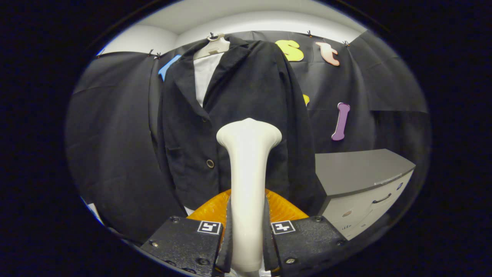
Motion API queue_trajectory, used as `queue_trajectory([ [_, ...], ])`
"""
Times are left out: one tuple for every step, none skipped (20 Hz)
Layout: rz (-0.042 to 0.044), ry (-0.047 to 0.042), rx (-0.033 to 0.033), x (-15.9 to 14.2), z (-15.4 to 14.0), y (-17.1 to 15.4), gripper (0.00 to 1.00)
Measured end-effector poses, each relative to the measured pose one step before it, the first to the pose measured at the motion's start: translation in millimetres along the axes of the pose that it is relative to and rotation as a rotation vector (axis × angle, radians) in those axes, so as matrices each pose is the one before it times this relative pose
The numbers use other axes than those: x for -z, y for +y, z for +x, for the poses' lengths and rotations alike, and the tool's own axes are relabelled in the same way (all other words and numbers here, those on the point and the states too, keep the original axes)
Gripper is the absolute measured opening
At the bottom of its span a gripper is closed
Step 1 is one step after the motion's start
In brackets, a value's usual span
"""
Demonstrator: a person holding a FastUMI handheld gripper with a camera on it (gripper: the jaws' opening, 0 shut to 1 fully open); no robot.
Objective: Iron the clothes twice with a garment steamer, once on the left side and once on the right side.
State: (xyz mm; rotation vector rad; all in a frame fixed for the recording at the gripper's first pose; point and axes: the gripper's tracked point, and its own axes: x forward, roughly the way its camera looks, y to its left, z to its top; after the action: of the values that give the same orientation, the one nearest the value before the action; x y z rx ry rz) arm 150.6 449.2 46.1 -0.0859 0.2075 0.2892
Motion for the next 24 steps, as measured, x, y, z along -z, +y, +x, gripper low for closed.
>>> queue_trajectory([
  [0.00130,0.01749,-0.00119,9.30,-0.99,-0.06,0.34],
  [0.00104,0.01694,0.00012,9.46,-1.57,-0.34,0.34],
  [-0.00150,0.01687,0.00255,7.17,0.33,-0.01,0.34],
  [0.00087,0.01692,0.00170,6.14,1.20,-0.69,0.34],
  [0.00357,0.01636,0.00239,9.18,1.52,-0.91,0.34],
  [0.00228,0.01616,0.00273,10.15,-0.75,-0.90,0.34],
  [-0.00017,0.01691,0.00124,7.36,-0.76,-0.20,0.34],
  [-0.00122,0.01721,-0.00005,7.90,1.05,0.23,0.34],
  [-0.00135,0.01548,0.00003,7.78,1.26,0.17,0.34],
  [-0.00275,0.01199,0.00110,5.44,1.10,0.97,0.34],
  [-0.00621,0.01162,0.00240,6.96,1.56,0.95,0.34],
  [-0.01007,0.01594,0.00393,6.48,3.53,0.76,0.34],
  [-0.00297,0.01746,0.00218,5.66,2.18,0.38,0.34],
  [0.00077,0.01622,-0.00009,8.00,2.29,0.21,0.34],
  [-0.00166,0.01658,0.00179,5.85,3.18,0.56,0.34],
  [-0.00328,0.01553,0.00131,5.97,3.85,0.27,0.34],
  [-0.00491,0.01255,0.00093,6.45,1.63,0.48,0.34],
  [-0.01037,0.00975,0.00300,8.03,2.68,0.54,0.34],
  [-0.01021,0.01913,0.00570,9.72,3.22,-1.84,0.34],
  [-0.00131,0.02402,0.00024,10.83,2.17,-1.48,0.34],
  [-0.00093,0.02505,-0.00156,13.14,2.39,-0.51,0.34],
  [-0.00422,0.02710,0.00154,10.29,2.53,0.22,0.34],
  [0.00097,0.02735,0.00328,8.37,2.55,-1.28,0.34],
  [0.00738,0.02111,-0.00136,7.48,2.10,-0.91,0.34],
])
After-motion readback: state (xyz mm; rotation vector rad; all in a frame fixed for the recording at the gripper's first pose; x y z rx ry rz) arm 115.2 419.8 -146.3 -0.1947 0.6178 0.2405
